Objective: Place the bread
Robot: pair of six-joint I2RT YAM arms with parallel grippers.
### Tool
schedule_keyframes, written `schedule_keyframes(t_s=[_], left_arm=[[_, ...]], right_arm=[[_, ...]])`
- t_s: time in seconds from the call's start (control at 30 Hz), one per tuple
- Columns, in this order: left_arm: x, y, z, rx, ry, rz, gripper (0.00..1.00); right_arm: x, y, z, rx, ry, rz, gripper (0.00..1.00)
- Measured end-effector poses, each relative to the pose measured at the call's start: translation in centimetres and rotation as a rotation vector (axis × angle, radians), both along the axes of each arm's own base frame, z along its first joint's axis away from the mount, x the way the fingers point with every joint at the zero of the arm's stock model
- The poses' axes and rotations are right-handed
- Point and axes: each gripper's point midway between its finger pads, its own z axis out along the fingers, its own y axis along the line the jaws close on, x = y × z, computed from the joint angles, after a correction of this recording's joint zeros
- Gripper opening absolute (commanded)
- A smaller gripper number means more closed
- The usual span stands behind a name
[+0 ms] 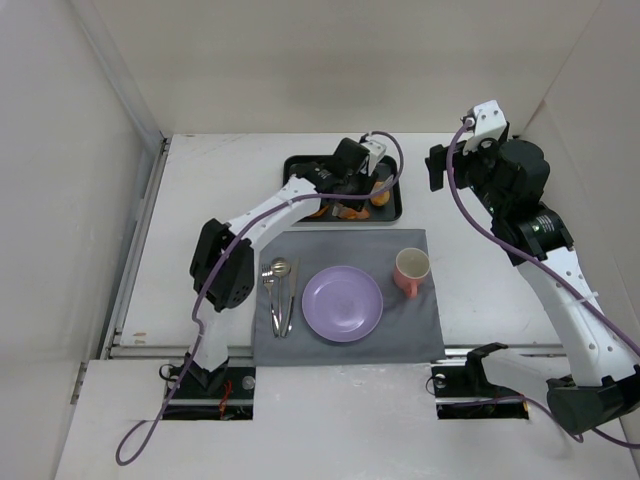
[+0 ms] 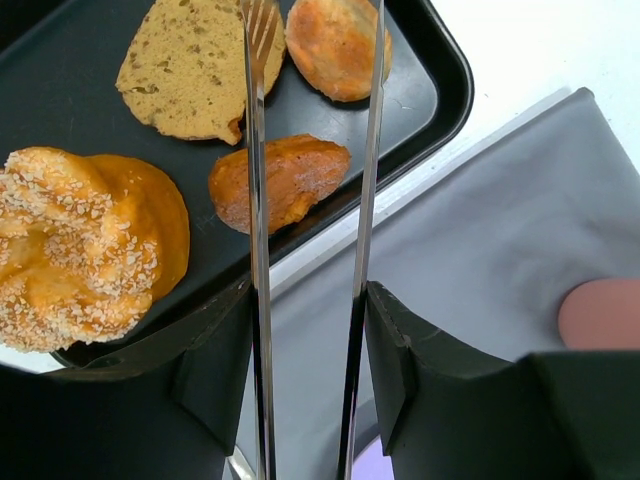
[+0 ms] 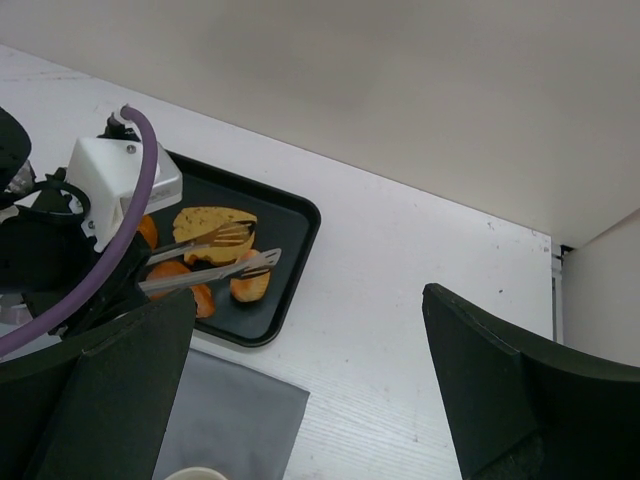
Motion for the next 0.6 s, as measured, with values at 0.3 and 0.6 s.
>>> schedule_keyframes(t_s=[0.3, 0.6], left_arm=[[0.2, -0.3, -0.9, 0.03, 0.017, -0.005, 0.44], [0.2, -0.5, -1.5, 0.047, 0.032, -0.007, 0.45]], right_arm=[[0.0, 0.0, 0.0, 0.001, -0.002, -0.001, 1.0], [0.0, 0.0, 0.0, 0.0, -0.002, -0.002, 1.0]])
